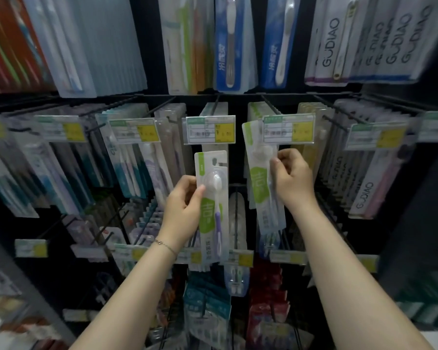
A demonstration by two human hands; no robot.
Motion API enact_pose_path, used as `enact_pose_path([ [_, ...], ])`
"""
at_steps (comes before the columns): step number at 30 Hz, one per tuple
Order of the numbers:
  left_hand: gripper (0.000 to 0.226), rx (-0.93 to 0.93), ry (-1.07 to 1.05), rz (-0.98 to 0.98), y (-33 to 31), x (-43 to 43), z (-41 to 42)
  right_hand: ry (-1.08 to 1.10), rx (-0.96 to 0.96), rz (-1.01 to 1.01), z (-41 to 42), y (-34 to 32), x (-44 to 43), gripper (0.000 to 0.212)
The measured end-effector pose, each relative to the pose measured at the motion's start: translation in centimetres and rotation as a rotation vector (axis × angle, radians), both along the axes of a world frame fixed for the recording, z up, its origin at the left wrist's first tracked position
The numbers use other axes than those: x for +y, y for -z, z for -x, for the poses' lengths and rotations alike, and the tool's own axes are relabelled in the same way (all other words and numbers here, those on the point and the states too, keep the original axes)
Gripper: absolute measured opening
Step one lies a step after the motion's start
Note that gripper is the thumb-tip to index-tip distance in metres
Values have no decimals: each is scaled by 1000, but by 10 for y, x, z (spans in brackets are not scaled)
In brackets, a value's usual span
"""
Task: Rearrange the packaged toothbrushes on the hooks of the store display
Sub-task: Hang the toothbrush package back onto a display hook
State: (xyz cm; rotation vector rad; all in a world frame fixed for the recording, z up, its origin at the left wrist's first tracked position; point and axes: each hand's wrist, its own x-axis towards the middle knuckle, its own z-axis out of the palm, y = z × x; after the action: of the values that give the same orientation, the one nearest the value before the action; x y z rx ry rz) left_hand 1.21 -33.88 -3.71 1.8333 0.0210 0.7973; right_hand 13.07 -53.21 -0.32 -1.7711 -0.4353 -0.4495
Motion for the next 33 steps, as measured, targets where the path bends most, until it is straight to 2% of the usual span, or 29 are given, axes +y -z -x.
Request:
enact_pose_path([
  [5, 16, -5, 12, -8, -2, -7, -10, 3, -38, -13, -12, -4, 1, 8],
  [18, 12, -10, 30, -46, -1, -15, -31, -9, -6, -80, -25, -2, 3, 6],
  [22, 12, -12, 31, -43, 0, -18, -35, -31, 29, -98, -33, -4, -2, 12],
  [33, 12, 11, 40, -18, -1, -24, -42, -22, 1, -9, -44, -10, -14, 17],
])
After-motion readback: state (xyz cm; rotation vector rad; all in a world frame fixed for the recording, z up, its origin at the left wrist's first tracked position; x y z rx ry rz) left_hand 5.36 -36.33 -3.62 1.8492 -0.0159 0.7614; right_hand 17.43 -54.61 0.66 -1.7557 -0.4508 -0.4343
